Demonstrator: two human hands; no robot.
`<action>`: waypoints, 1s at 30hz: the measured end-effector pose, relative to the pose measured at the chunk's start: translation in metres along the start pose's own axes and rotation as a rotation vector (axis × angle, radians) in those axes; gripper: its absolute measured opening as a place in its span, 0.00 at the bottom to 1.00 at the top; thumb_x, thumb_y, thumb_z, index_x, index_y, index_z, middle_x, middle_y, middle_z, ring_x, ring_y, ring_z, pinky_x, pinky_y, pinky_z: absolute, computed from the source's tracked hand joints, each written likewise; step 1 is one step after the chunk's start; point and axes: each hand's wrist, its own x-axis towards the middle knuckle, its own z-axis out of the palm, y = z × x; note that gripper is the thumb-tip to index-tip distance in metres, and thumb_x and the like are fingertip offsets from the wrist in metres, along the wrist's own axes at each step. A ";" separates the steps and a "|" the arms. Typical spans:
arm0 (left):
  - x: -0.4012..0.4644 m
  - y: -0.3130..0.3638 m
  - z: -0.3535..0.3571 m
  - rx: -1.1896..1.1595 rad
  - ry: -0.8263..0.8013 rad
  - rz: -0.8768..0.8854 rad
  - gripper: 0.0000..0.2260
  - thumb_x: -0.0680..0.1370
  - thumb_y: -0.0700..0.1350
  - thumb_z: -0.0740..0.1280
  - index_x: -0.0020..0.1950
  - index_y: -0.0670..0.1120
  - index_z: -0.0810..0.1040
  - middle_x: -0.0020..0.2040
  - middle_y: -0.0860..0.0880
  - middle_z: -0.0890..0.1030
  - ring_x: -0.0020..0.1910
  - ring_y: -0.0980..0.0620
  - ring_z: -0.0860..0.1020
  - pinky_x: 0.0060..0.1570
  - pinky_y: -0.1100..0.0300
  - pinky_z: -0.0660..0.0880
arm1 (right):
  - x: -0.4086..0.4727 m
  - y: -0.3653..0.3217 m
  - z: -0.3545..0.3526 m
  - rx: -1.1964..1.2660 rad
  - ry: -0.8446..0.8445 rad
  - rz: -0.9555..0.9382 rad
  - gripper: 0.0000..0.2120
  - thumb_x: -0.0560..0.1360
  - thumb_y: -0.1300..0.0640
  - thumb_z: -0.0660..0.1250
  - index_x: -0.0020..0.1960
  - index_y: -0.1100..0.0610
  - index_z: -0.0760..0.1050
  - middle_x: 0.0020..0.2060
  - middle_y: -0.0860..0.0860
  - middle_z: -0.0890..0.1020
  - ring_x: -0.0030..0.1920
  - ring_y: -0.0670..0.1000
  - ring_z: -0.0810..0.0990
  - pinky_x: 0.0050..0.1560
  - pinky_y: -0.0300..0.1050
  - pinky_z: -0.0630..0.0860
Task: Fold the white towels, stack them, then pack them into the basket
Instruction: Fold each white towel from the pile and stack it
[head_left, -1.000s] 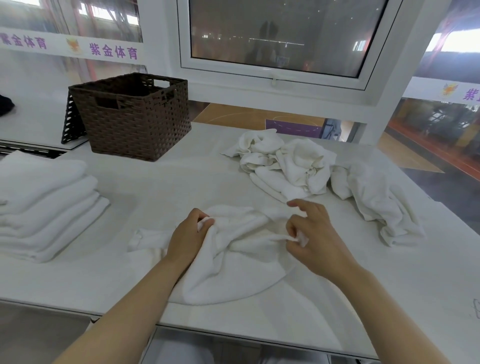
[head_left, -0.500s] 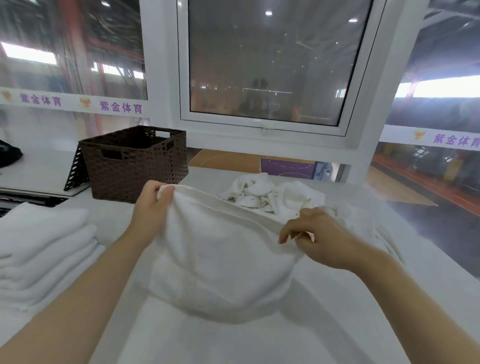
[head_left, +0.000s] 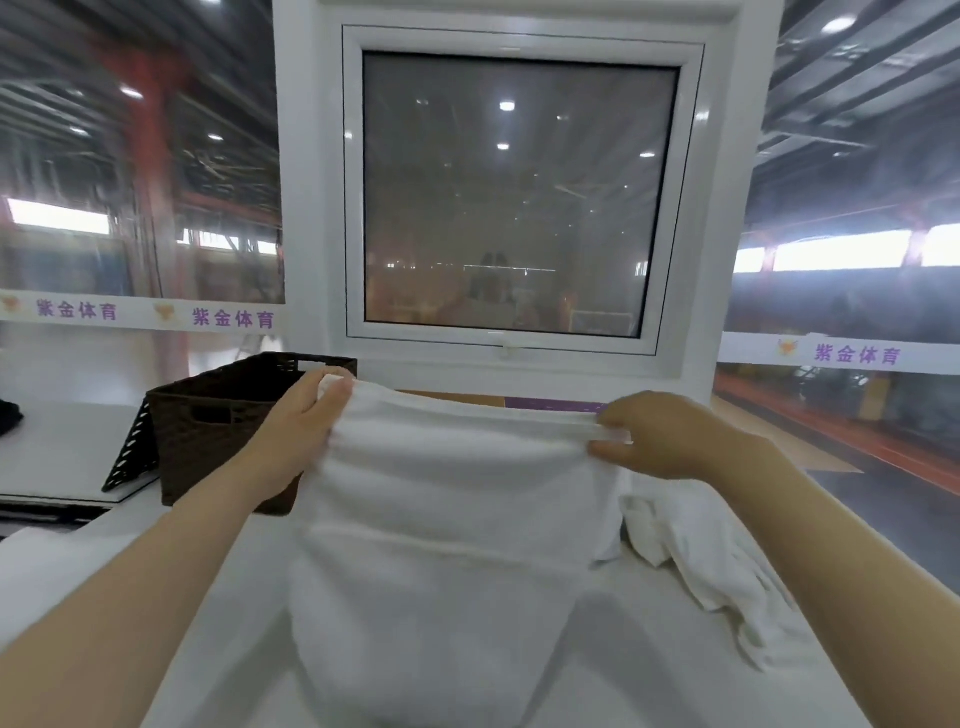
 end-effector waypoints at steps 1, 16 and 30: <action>0.000 0.008 -0.002 -0.024 -0.043 0.004 0.09 0.84 0.49 0.59 0.56 0.49 0.78 0.49 0.50 0.81 0.47 0.55 0.79 0.47 0.58 0.75 | 0.004 0.005 -0.006 -0.012 0.088 0.009 0.17 0.80 0.41 0.58 0.48 0.53 0.77 0.44 0.46 0.80 0.48 0.52 0.77 0.51 0.50 0.74; 0.004 0.040 -0.029 0.147 -0.140 0.114 0.07 0.81 0.49 0.64 0.47 0.47 0.76 0.38 0.61 0.78 0.37 0.65 0.75 0.42 0.59 0.70 | 0.009 0.013 -0.010 0.358 0.310 0.049 0.24 0.78 0.41 0.62 0.31 0.56 0.65 0.27 0.48 0.70 0.30 0.49 0.69 0.35 0.47 0.67; -0.013 0.039 -0.030 0.003 -0.303 0.035 0.29 0.73 0.62 0.70 0.51 0.36 0.72 0.44 0.39 0.75 0.43 0.48 0.75 0.48 0.49 0.71 | 0.018 0.012 -0.012 0.483 0.165 0.166 0.21 0.79 0.47 0.63 0.33 0.59 0.67 0.29 0.51 0.69 0.32 0.51 0.68 0.37 0.46 0.65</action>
